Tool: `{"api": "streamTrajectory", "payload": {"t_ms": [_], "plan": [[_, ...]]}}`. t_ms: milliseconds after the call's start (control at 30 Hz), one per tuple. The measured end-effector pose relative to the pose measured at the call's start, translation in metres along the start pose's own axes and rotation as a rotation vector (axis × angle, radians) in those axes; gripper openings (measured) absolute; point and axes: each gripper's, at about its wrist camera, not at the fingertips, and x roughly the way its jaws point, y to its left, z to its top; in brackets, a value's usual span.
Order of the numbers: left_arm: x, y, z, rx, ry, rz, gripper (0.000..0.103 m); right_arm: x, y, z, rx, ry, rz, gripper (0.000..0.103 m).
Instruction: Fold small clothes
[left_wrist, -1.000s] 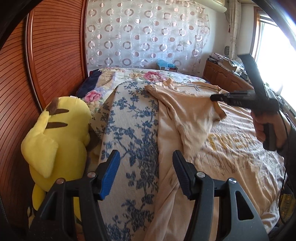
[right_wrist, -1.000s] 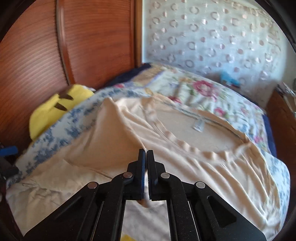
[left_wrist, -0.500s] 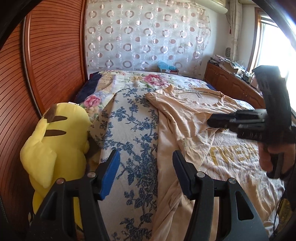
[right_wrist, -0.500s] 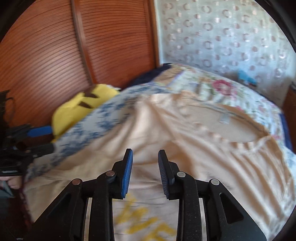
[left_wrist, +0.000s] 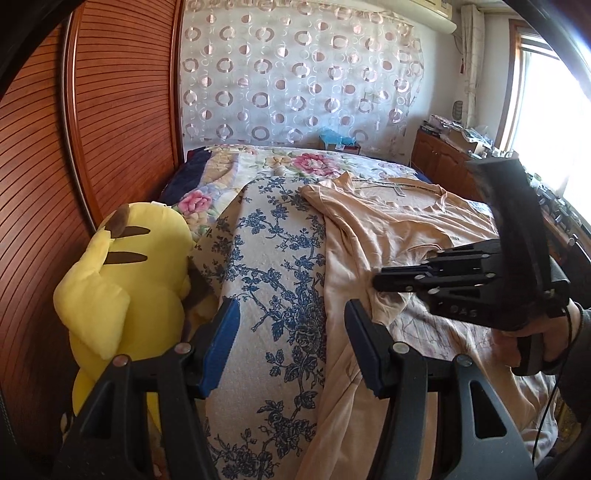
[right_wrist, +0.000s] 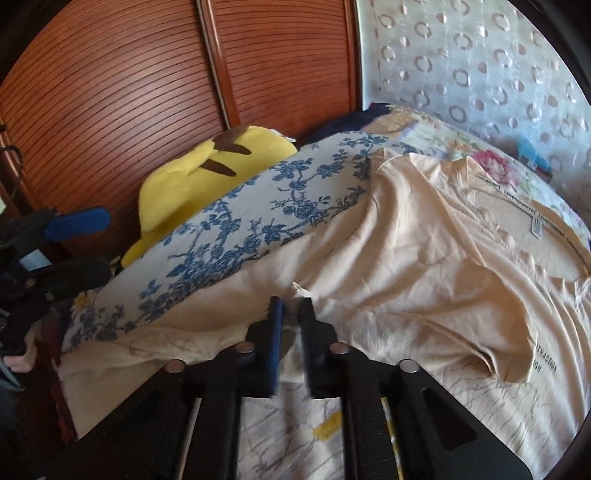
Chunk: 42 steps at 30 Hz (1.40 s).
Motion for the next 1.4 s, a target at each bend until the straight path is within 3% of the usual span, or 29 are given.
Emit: {"api": "streamTrajectory", "payload": {"t_ms": [300,467,500,600,700,800,1100,1400], "plan": [[-0.007,-0.009,0.003,0.017,-0.018,-0.012,0.058,-0.060,0.000,-0.039,0.014,-0.081,-0.002,0.002],[0.004,-0.018,0.010,0.034,-0.007,-0.023,0.058,-0.077,-0.012,-0.078,0.111,-0.034,0.018,0.003],[0.008,-0.020,0.013,0.040,-0.006,-0.030,0.058,-0.079,-0.015,-0.083,0.129,-0.028,-0.008,0.005],[0.021,-0.027,0.022,0.055,0.007,-0.058,0.058,-0.084,-0.017,-0.090,0.118,-0.038,-0.050,0.027],[0.040,-0.036,0.034,0.085,0.021,-0.066,0.058,-0.091,-0.021,-0.096,0.113,-0.054,-0.115,0.035],[0.066,-0.043,0.048,0.097,0.048,-0.087,0.058,-0.098,-0.030,-0.101,0.113,-0.069,-0.178,0.038],[0.134,-0.053,0.068,0.091,0.151,-0.105,0.026,-0.117,-0.072,-0.111,0.160,-0.068,-0.334,0.039],[0.159,-0.058,0.072,0.069,0.207,-0.122,0.024,-0.124,-0.105,-0.130,0.202,-0.032,-0.396,0.039]]}}
